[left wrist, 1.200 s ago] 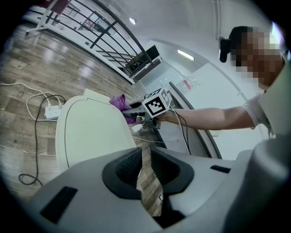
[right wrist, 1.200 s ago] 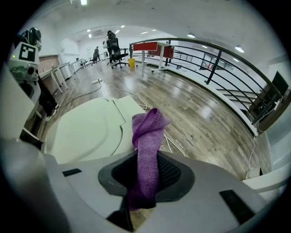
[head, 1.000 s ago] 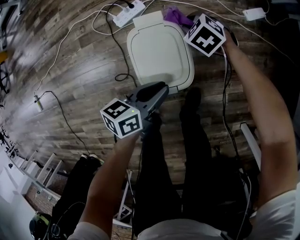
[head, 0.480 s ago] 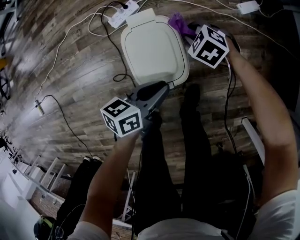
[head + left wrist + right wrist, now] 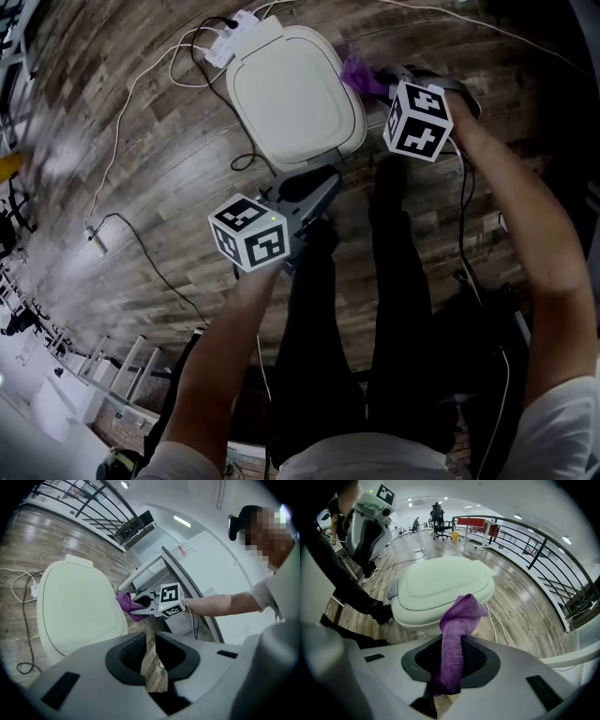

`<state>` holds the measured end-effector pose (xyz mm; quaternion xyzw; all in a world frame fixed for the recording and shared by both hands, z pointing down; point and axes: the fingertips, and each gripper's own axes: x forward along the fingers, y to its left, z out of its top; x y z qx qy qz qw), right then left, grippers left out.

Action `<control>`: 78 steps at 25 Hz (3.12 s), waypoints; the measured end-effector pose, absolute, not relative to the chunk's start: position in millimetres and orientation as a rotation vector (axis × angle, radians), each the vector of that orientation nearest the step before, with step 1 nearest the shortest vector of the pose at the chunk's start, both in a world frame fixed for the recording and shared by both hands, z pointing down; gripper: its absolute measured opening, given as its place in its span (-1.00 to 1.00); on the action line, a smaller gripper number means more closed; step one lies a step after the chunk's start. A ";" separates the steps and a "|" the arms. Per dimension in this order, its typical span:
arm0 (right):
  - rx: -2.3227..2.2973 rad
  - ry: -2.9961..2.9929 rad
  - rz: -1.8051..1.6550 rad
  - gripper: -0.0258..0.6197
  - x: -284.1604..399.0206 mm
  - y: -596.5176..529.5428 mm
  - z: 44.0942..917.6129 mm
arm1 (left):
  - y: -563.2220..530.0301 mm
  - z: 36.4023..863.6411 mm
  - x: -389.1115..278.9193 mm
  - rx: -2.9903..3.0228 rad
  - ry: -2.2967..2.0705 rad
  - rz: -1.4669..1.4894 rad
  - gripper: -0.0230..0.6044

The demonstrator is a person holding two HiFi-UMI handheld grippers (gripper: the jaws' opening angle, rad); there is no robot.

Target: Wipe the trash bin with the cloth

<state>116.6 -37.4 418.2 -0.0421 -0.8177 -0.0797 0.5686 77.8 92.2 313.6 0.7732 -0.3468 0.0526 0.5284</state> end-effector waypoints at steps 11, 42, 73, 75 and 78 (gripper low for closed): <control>-0.078 -1.878 -0.173 -0.61 158.8 37.9 424.3 | 127.0 309.8 83.4 1.895 -0.741 0.219 -0.74; 0.472 -1.909 0.476 -0.61 180.8 58.3 424.8 | 174.7 323.9 64.6 1.791 -0.843 0.218 -0.74; 0.354 -1.842 0.388 -0.61 46.8 178.1 431.1 | 226.0 331.5 -23.9 1.721 -0.905 0.038 -0.74; 0.334 -1.848 0.397 -0.61 32.6 187.0 431.2 | 229.3 331.9 -29.4 1.716 -0.912 0.025 -0.74; 0.256 -1.873 0.391 -0.61 4.6 204.8 429.2 | 236.6 333.6 -39.4 1.705 -0.927 0.005 -0.74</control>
